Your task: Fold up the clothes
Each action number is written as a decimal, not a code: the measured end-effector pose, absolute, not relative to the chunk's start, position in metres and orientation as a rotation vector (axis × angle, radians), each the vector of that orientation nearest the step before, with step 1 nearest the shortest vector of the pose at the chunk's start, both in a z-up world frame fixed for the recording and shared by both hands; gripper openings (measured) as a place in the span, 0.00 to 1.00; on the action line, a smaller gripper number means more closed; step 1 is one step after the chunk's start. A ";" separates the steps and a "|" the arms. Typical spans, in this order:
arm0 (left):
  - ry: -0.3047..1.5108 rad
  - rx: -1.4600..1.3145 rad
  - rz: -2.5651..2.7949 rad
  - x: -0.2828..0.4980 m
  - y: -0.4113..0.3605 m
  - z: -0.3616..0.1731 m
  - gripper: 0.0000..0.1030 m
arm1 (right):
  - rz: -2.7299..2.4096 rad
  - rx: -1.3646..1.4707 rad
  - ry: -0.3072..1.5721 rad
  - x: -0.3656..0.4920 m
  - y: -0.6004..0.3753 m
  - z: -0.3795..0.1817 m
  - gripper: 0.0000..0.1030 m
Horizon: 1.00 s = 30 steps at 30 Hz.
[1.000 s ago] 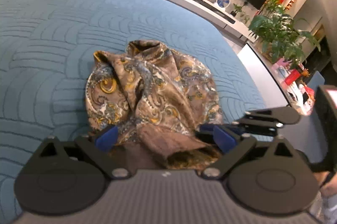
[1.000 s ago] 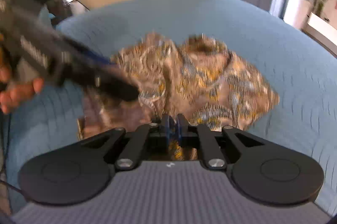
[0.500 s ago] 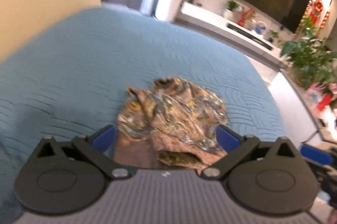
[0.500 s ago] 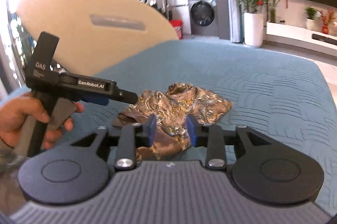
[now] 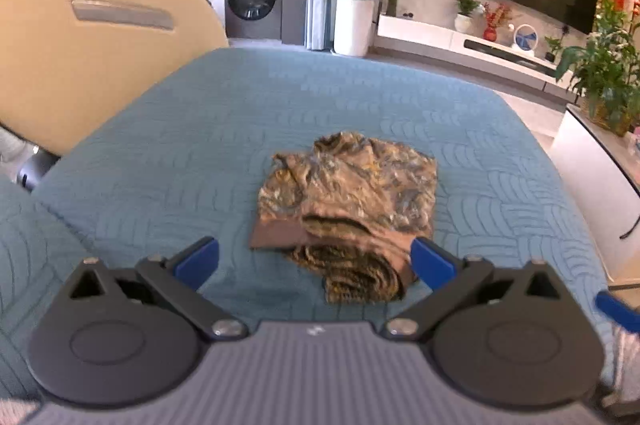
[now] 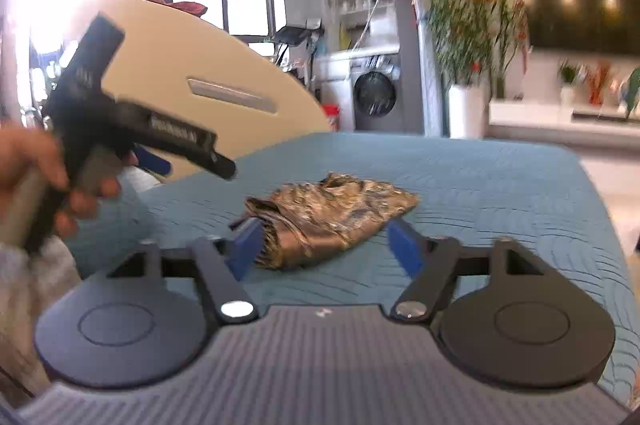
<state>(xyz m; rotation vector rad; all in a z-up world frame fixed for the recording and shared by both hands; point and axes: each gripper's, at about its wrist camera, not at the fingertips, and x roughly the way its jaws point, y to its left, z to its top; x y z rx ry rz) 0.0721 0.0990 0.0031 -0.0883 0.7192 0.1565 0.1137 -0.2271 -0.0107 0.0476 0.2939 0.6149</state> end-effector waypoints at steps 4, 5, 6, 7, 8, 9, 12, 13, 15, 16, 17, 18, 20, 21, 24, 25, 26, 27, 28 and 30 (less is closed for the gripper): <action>0.736 -0.054 0.166 0.066 0.087 -0.003 1.00 | 0.647 -0.006 0.278 0.109 -0.221 -0.014 0.75; 0.735 -0.031 0.170 0.065 0.083 -0.005 1.00 | 0.647 -0.014 0.280 0.110 -0.219 -0.016 0.75; 0.737 -0.007 0.175 0.066 0.078 -0.008 1.00 | 0.648 -0.015 0.284 0.112 -0.219 -0.017 0.76; 0.739 0.014 0.179 0.067 0.075 -0.009 1.00 | 0.649 -0.008 0.293 0.116 -0.219 -0.019 0.76; 0.742 0.030 0.181 0.067 0.073 -0.011 1.00 | 0.651 0.000 0.303 0.120 -0.218 -0.021 0.76; 0.744 0.043 0.182 0.068 0.071 -0.012 1.00 | 0.650 0.007 0.311 0.122 -0.218 -0.023 0.76; 0.753 0.068 0.172 0.066 0.066 -0.013 1.00 | 0.643 0.028 0.333 0.127 -0.218 -0.025 0.76; 0.760 0.062 0.169 0.065 0.066 -0.013 1.00 | 0.637 0.037 0.339 0.128 -0.219 -0.026 0.76; 0.769 0.051 0.164 0.064 0.066 -0.013 1.00 | 0.625 0.056 0.354 0.132 -0.220 -0.028 0.76; 0.775 0.042 0.160 0.064 0.066 -0.014 1.00 | 0.619 0.070 0.363 0.134 -0.222 -0.029 0.76; 0.779 0.036 0.157 0.064 0.067 -0.015 1.00 | 0.614 0.084 0.370 0.135 -0.224 -0.029 0.76; 0.780 0.036 0.156 0.064 0.068 -0.016 1.00 | 0.608 0.098 0.374 0.136 -0.226 -0.030 0.76; 0.784 0.046 0.162 0.063 0.067 -0.018 1.00 | 0.598 0.127 0.381 0.139 -0.230 -0.031 0.76; 0.784 0.048 0.168 0.062 0.066 -0.019 1.00 | 0.592 0.137 0.387 0.140 -0.232 -0.031 0.76; 0.786 0.045 0.171 0.061 0.065 -0.019 1.00 | 0.581 0.156 0.403 0.143 -0.234 -0.033 0.76; 0.787 0.042 0.170 0.060 0.066 -0.019 1.00 | 0.579 0.157 0.405 0.143 -0.235 -0.033 0.76; 0.789 0.040 0.169 0.059 0.067 -0.019 1.00 | 0.576 0.158 0.407 0.143 -0.235 -0.033 0.76; 0.790 0.040 0.168 0.059 0.067 -0.020 1.00 | 0.577 0.158 0.408 0.143 -0.235 -0.033 0.76; 0.792 0.043 0.170 0.059 0.067 -0.020 1.00 | 0.581 0.155 0.410 0.144 -0.236 -0.033 0.76; 0.795 0.050 0.178 0.059 0.066 -0.021 1.00 | 0.583 0.147 0.408 0.143 -0.234 -0.033 0.76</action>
